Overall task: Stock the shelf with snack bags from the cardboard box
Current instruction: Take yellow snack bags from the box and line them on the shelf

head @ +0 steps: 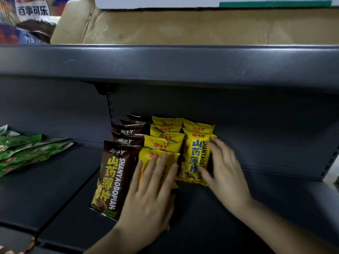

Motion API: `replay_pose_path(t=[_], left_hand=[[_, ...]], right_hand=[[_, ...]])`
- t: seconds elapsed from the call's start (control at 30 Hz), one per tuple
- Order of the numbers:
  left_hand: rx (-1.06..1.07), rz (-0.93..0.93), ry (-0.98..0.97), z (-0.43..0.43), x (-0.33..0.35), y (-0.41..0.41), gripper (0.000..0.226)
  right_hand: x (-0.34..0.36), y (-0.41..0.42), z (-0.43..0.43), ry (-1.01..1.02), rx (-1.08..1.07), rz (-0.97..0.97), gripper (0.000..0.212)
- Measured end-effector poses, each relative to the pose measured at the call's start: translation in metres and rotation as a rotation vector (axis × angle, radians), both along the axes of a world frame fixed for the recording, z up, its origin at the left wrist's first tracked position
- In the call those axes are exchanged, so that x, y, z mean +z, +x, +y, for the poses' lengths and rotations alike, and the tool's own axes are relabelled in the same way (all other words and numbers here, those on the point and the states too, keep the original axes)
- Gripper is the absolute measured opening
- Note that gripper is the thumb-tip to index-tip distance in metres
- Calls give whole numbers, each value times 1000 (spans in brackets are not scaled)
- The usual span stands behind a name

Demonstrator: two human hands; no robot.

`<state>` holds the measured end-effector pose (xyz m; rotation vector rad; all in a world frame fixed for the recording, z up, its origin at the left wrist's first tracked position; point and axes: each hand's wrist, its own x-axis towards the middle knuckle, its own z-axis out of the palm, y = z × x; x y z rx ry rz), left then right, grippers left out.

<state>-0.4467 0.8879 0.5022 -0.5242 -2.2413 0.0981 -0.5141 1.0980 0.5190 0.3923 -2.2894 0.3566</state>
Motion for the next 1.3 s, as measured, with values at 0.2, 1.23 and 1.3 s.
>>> replay_pose_path(t=[0.2, 1.23, 1.3], left_hand=[[67, -58, -86, -24, -18, -10, 76], [-2, -78, 50, 44, 3, 106, 35], [-21, -55, 76, 58, -4, 128, 25]], right_hand=[[-7, -16, -13, 486, -27, -53, 100], [27, 133, 16, 217, 141, -266, 33], [27, 159, 29, 194, 168, -291, 34]])
